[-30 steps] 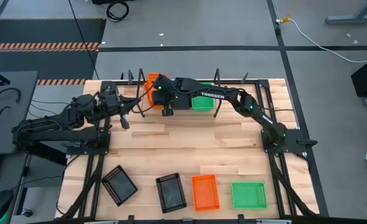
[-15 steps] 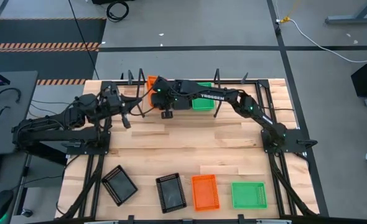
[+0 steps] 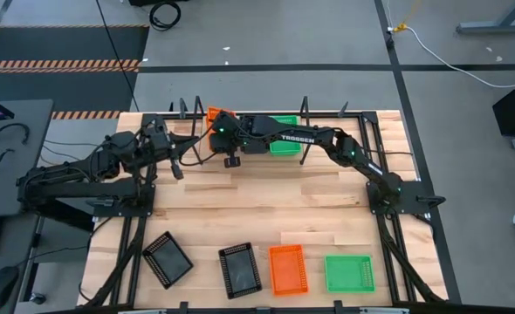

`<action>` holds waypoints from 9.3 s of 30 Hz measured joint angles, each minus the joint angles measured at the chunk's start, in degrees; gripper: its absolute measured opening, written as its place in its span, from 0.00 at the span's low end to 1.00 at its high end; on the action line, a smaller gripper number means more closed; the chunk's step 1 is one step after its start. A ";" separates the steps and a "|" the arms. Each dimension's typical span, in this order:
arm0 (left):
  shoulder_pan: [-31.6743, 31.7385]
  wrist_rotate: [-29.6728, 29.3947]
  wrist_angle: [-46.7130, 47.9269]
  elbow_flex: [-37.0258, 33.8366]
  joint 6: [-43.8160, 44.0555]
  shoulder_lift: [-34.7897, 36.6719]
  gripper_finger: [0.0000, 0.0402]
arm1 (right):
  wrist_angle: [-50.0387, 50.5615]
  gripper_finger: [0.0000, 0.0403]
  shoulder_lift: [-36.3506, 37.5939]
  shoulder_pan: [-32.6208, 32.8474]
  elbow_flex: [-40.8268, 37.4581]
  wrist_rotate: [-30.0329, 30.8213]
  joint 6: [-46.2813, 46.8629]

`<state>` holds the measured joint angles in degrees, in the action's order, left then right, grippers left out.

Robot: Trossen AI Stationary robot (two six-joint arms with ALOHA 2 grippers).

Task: Stack baskets on shelf by color
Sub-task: Stack the top orange bin on top of the orange bin on the shelf, then stack the right black bin on top of the black bin on the shelf

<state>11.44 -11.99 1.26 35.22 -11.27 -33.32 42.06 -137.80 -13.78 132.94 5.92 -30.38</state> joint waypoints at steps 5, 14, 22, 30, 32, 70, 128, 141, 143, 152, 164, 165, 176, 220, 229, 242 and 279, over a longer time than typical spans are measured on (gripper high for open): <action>0.00 0.00 0.00 0.00 -0.06 0.00 0.05 | 0.03 0.04 0.00 0.04 0.02 0.10 -0.05; 0.00 0.17 -0.46 0.00 -0.52 0.00 0.07 | 0.12 0.03 0.00 1.20 2.04 3.73 -3.72; 0.01 -0.02 -0.42 -0.09 -0.51 -0.06 0.06 | 5.26 0.03 0.07 1.22 1.97 5.00 -4.12; 0.01 -0.04 -0.49 -0.09 -0.51 -0.04 0.06 | 5.58 0.03 0.07 1.49 2.01 6.02 -5.46; 0.02 -0.04 -0.48 -0.09 -0.52 -0.04 0.06 | 5.84 0.03 0.07 1.55 2.01 6.02 -6.31; 0.02 -0.02 -0.09 -0.04 -0.33 -0.04 0.08 | 4.58 0.05 -0.66 4.55 2.08 10.67 -10.30; 0.00 0.04 0.28 0.00 0.07 -0.04 0.06 | 11.62 0.42 -1.71 2.63 2.13 3.52 2.85; 0.00 0.00 -0.02 0.00 -1.32 -0.04 0.08 | 4.28 0.24 -4.17 2.49 1.97 4.75 0.26; 0.02 0.00 -0.19 0.00 -1.36 -0.04 0.07 | 3.91 0.16 -3.96 2.47 2.05 4.70 1.41; 0.00 0.02 -0.26 -0.02 -1.36 -0.04 0.08 | 1.42 0.04 -3.98 2.62 2.05 1.39 6.70; 0.02 0.00 -0.76 0.00 -1.44 -0.02 0.06 | -4.16 0.12 -4.07 2.27 2.05 0.36 7.42; 0.01 0.00 -0.76 0.00 -1.44 -0.02 0.06 | -4.32 0.15 -4.07 2.27 2.05 -0.01 7.87; 0.01 0.00 -0.66 0.00 -1.40 -0.02 0.09 | -5.54 0.33 -4.07 2.19 2.05 -0.85 10.69; 0.00 0.07 -0.95 0.00 -1.19 0.01 0.07 | 5.95 0.32 4.02 3.81 1.92 19.40 18.42; 0.00 0.13 0.73 -0.04 -0.87 -0.04 0.08 | 25.71 0.32 12.34 9.91 2.17 5.64 28.12; -0.21 2.83 10.92 -0.07 11.27 -0.11 0.08 | 25.22 0.32 7.54 26.18 0.00 -3.09 30.25; -10.99 -2.02 18.10 -0.07 17.57 -5.20 0.08 | 14.40 0.34 -6.99 29.96 -0.11 -1.36 31.82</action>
<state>0.45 -14.01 19.35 35.16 6.30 -38.52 56.47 -144.78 16.18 132.84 4.57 1.44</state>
